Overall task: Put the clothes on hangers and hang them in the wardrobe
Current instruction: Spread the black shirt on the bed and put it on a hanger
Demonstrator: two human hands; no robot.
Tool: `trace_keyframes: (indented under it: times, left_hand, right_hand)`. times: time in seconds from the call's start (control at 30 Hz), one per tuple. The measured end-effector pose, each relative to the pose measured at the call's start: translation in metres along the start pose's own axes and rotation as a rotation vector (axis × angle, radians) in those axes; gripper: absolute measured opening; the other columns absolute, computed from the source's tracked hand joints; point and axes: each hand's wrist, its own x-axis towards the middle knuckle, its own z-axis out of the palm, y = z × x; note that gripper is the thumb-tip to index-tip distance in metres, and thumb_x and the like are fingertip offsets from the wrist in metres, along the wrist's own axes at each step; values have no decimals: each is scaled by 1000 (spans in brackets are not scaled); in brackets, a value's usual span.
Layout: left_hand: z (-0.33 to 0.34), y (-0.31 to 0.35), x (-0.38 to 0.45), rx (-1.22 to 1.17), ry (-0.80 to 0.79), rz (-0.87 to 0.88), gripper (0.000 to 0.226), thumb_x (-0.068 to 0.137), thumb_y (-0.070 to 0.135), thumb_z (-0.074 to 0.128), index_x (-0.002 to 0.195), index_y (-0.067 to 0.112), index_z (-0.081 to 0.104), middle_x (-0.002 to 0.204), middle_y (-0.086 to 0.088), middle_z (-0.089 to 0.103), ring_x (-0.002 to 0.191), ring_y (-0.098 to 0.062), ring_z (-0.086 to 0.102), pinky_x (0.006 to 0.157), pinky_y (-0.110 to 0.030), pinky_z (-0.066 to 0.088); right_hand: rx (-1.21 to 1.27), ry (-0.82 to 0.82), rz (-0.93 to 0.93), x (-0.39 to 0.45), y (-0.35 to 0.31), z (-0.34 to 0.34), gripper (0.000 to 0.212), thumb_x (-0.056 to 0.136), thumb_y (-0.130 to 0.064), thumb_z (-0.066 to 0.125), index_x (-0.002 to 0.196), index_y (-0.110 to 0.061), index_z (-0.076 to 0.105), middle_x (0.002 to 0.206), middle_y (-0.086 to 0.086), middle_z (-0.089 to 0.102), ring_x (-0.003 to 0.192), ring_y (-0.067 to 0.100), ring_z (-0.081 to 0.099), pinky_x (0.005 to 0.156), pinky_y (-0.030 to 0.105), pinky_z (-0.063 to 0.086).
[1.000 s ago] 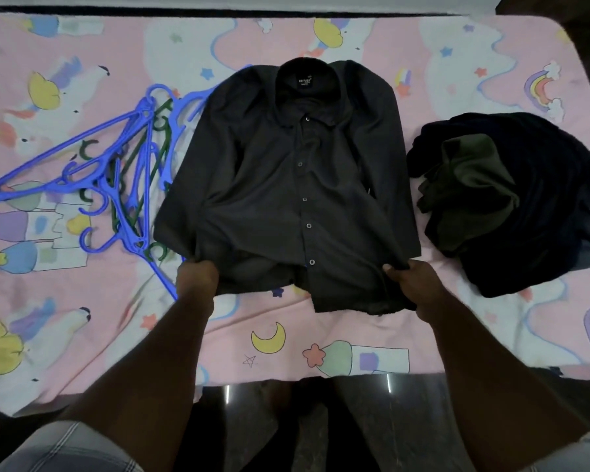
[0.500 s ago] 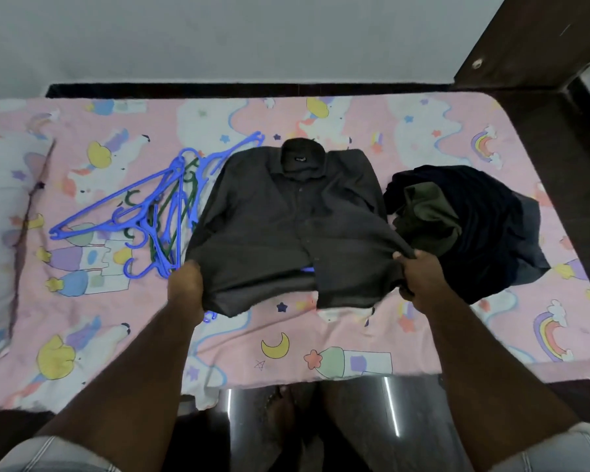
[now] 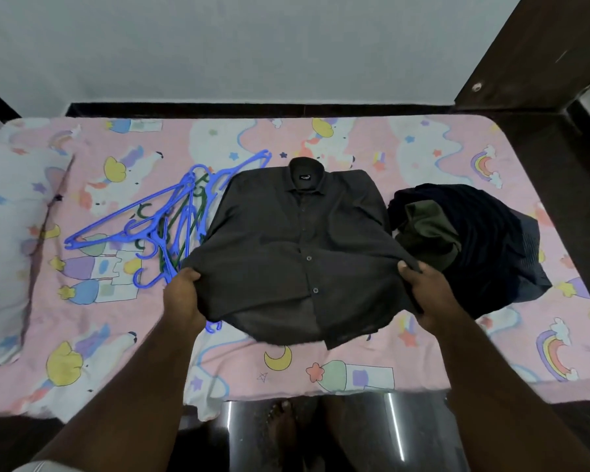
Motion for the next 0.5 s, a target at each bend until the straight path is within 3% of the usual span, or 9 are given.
trace_keyframes:
  times: [0.07,0.13,0.23,0.3,0.4,0.5]
  left_hand:
    - [-13,-11,16,111,34,-49,31,84,8,52,113,3,64,108,-15,66,94,-34,61,82,-45,50]
    - [-23,-22,27,366,95,-76,28,86,2,52,112,-6,60,114,-24,62,98,-37,58,83,-47,49]
    - [-26,-39,33,748,140,37,32,96,8,52,123,-8,60,129,-27,60,114,-40,58,92,-39,49]
    - [-26,-43,38,871,104,59,35,99,11,52,129,-5,60,132,-23,61,108,-33,63,78,-31,50]
    - [-21,-57,59,991,19,114,30,95,12,55,111,-13,61,119,-29,63,103,-39,60,82,-34,44]
    - [-10,-67,77,1080,0,163,35,73,28,64,96,2,55,102,-30,66,97,-45,63,84,-39,49]
  right_hand:
    - [-30,-6,37,0,11,-6,22,98,-18,63,117,-8,67,104,11,73,92,27,67,81,37,53]
    - [-376,22,39,1,28,-11,19,94,-14,68,109,-2,70,101,15,72,89,29,65,82,37,51]
    - [-734,3,81,6,50,-13,16,89,-13,71,100,-2,72,91,13,69,87,30,63,82,37,49]
    - [-807,-2,110,13,60,-12,20,86,-12,72,101,1,71,99,16,70,93,33,64,87,41,51]
    - [-789,-19,117,20,69,-7,16,85,-19,76,89,-7,67,96,14,69,95,30,64,95,46,51]
    - [-839,-64,70,39,82,-1,31,73,-40,73,88,-13,74,99,10,74,98,30,68,89,43,52]
